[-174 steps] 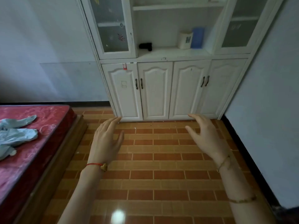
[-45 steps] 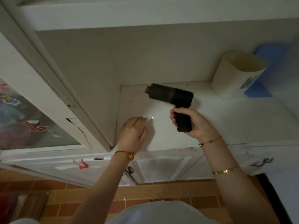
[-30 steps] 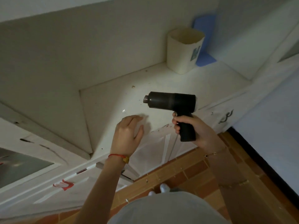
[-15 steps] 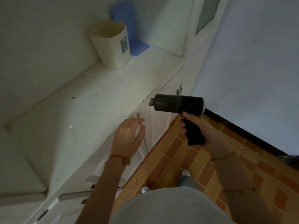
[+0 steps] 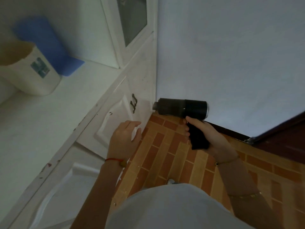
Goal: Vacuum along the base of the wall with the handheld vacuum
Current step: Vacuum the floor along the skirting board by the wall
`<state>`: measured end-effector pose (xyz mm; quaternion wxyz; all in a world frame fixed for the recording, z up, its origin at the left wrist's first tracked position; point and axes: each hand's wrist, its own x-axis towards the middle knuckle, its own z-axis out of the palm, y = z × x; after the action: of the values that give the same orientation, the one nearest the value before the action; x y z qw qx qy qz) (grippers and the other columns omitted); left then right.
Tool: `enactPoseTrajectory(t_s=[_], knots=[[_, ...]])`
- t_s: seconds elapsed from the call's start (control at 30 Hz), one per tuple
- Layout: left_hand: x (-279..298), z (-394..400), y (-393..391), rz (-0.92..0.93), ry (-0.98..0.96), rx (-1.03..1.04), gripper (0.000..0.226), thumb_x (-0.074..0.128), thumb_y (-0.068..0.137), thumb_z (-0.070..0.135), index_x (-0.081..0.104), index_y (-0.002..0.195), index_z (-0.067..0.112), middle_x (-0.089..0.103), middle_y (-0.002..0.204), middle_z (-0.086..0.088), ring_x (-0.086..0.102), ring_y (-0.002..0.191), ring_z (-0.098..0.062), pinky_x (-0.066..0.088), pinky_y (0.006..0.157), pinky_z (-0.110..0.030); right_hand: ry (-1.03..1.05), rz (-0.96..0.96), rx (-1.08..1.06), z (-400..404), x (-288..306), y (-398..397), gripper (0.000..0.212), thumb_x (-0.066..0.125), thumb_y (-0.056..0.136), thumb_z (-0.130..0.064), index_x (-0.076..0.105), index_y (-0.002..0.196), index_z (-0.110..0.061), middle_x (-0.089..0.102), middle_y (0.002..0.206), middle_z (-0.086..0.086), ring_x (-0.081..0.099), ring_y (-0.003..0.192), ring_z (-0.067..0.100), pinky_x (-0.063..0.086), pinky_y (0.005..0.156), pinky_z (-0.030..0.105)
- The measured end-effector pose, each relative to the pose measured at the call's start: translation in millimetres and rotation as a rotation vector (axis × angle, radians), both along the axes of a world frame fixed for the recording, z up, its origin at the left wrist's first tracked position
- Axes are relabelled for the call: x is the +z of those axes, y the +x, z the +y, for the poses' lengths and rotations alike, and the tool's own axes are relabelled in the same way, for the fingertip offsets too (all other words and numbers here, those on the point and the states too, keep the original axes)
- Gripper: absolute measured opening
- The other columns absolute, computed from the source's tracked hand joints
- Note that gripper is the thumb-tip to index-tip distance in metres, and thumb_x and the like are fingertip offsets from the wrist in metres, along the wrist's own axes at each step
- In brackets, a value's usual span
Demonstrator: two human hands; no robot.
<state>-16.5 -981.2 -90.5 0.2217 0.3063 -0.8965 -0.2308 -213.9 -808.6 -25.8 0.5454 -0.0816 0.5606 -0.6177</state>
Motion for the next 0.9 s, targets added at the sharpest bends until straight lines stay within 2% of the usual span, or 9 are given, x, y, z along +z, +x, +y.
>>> enactPoseTrajectory(t_s=[0.17,0.3,0.43,0.53,0.63,0.73,0.9], knots=[[-3.0,4.9,-59.9,0.037,-0.013,-0.018,0.04,0.043,0.096,0.037,0.066,0.117,0.012,0.068,0.109,-0.003,0.059,0.1,-0.015,0.044,0.088,-0.021,-0.002,-0.03,-0.041,19.3,1.2,-55.7,0.023,0.069,0.081,-0.03,0.06,0.091,-0.012,0.058,0.074,0.001,0.055,0.063,0.012,0.05,0.058,0.022],[-1.5,-1.2,-98.0,0.022,0.028,-0.036,0.035,0.047,0.096,0.034,0.066,0.118,0.014,0.067,0.109,-0.002,0.058,0.1,-0.014,0.05,0.087,-0.029,0.008,-0.053,-0.082,19.8,-4.2,-89.8,0.024,0.07,0.08,-0.03,0.06,0.093,-0.012,0.059,0.075,0.001,0.057,0.063,0.012,0.05,0.062,0.024],[-4.5,-16.7,-136.5,0.002,0.061,-0.088,0.039,0.045,0.095,0.037,0.064,0.12,0.014,0.065,0.111,-0.001,0.057,0.101,-0.011,0.046,0.088,-0.023,0.005,-0.081,-0.119,9.1,-15.2,-122.8,0.022,0.069,0.081,-0.029,0.06,0.093,-0.012,0.059,0.075,0.001,0.058,0.064,0.012,0.049,0.065,0.026],[-8.7,-35.5,-167.2,0.0,0.075,-0.122,0.034,0.048,0.096,0.031,0.061,0.123,0.016,0.063,0.115,0.001,0.053,0.102,-0.006,0.046,0.089,-0.024,-0.01,-0.09,-0.156,-6.9,-22.5,-148.8,0.023,0.069,0.082,-0.028,0.06,0.096,-0.012,0.06,0.077,0.001,0.058,0.066,0.013,0.049,0.066,0.026],[-9.9,-61.2,-200.7,-0.012,0.062,-0.137,0.032,0.051,0.096,0.026,0.061,0.124,0.014,0.063,0.116,-0.002,0.054,0.106,-0.01,0.045,0.092,-0.025,-0.016,-0.093,-0.175,-30.1,-25.3,-176.8,0.023,0.07,0.082,-0.028,0.061,0.096,-0.012,0.06,0.077,0.002,0.057,0.067,0.013,0.048,0.067,0.026],[-7.6,-91.2,-232.8,-0.026,0.041,-0.155,0.028,0.056,0.096,0.021,0.063,0.122,0.011,0.065,0.115,-0.005,0.054,0.107,-0.013,0.039,0.095,-0.022,-0.025,-0.069,-0.181,-58.5,-24.5,-203.4,0.031,0.076,0.074,-0.032,0.062,0.094,-0.012,0.061,0.078,0.002,0.057,0.067,0.013,0.047,0.07,0.028],[-5.8,-140.8,-278.2,-0.069,0.069,-0.2,0.031,0.054,0.097,0.03,0.063,0.121,0.013,0.065,0.114,-0.005,0.058,0.106,-0.017,0.039,0.096,-0.023,-0.068,-0.082,-0.221,-101.6,-23.0,-239.1,0.026,0.068,0.081,-0.026,0.059,0.1,-0.011,0.06,0.078,0.002,0.057,0.066,0.012,0.05,0.065,0.025]])
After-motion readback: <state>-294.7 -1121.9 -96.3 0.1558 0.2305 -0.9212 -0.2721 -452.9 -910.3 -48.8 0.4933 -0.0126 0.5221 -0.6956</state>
